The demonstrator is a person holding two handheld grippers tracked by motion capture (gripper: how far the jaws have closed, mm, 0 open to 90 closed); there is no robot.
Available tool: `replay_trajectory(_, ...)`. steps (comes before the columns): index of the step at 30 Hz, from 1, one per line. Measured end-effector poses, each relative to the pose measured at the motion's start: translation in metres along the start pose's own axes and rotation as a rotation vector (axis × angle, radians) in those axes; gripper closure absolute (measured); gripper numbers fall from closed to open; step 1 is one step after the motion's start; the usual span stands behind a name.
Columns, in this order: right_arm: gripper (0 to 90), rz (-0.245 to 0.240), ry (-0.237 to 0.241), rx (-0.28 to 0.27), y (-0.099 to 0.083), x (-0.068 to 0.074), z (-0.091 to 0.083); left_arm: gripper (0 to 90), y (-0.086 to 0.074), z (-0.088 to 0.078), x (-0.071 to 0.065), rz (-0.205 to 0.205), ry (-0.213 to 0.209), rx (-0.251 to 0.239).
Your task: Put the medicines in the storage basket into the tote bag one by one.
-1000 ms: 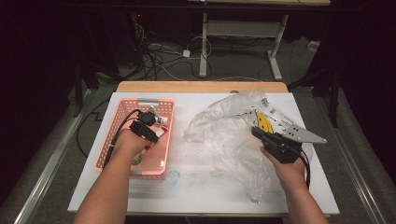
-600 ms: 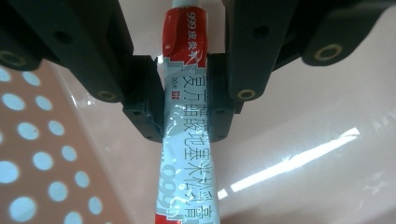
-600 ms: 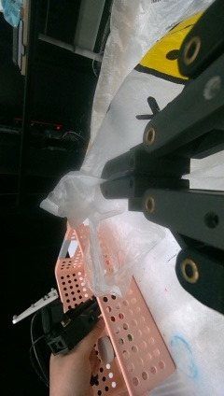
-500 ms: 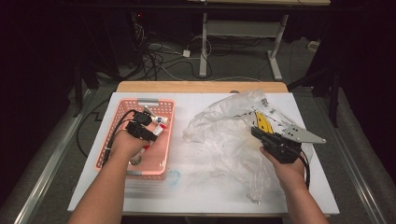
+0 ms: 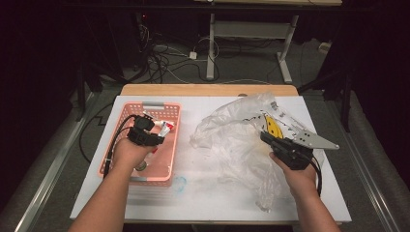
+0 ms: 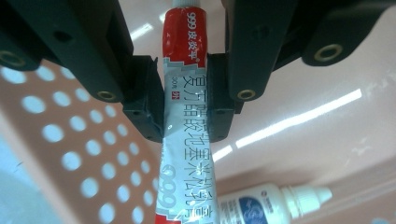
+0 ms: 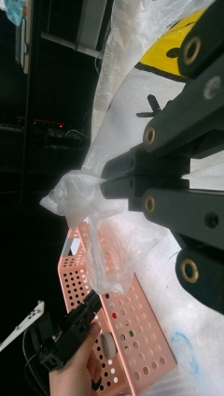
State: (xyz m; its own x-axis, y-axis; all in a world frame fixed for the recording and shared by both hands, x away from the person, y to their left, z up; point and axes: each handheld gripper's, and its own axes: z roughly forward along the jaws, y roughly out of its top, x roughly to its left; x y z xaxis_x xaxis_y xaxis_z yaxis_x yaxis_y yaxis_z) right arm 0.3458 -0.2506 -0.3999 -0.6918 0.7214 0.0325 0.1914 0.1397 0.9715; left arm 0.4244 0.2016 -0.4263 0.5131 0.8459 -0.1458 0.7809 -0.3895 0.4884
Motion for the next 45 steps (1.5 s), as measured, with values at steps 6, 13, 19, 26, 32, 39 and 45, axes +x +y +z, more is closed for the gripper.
replay_trajectory(6, 90.0, 0.002, 0.001, -0.003, 0.0, -0.001, 0.0, 68.1, -0.004, -0.008, -0.005, -0.002, -0.021, -0.082)
replay_trajectory(13, 90.0, 0.003, 0.0, -0.004, 0.001, -0.001, -0.001, 68.1, -0.013, -0.025, -0.012, 0.012, -0.026, -0.191)
replay_trajectory(19, 90.0, 0.001, 0.0, -0.009, 0.001, -0.001, -0.002, 68.1, -0.024, -0.04, -0.016, -0.002, -0.037, -0.293)
replay_trajectory(26, 90.0, -0.006, 0.003, -0.016, 0.003, 0.001, -0.003, 68.1, -0.038, -0.045, -0.017, -0.005, -0.044, -0.341)
replay_trajectory(32, 90.0, -0.003, 0.003, -0.019, 0.004, 0.001, -0.003, 68.1, -0.049, -0.047, -0.02, -0.006, -0.047, -0.352)
replay_trajectory(39, 90.0, -0.006, 0.009, -0.013, 0.003, 0.002, -0.002, 68.1, -0.052, -0.052, -0.029, 0.01, -0.067, -0.369)
replay_trajectory(45, 90.0, -0.012, 0.01, -0.013, 0.003, 0.003, -0.001, 68.1, -0.054, -0.055, -0.042, 0.028, -0.091, -0.387)
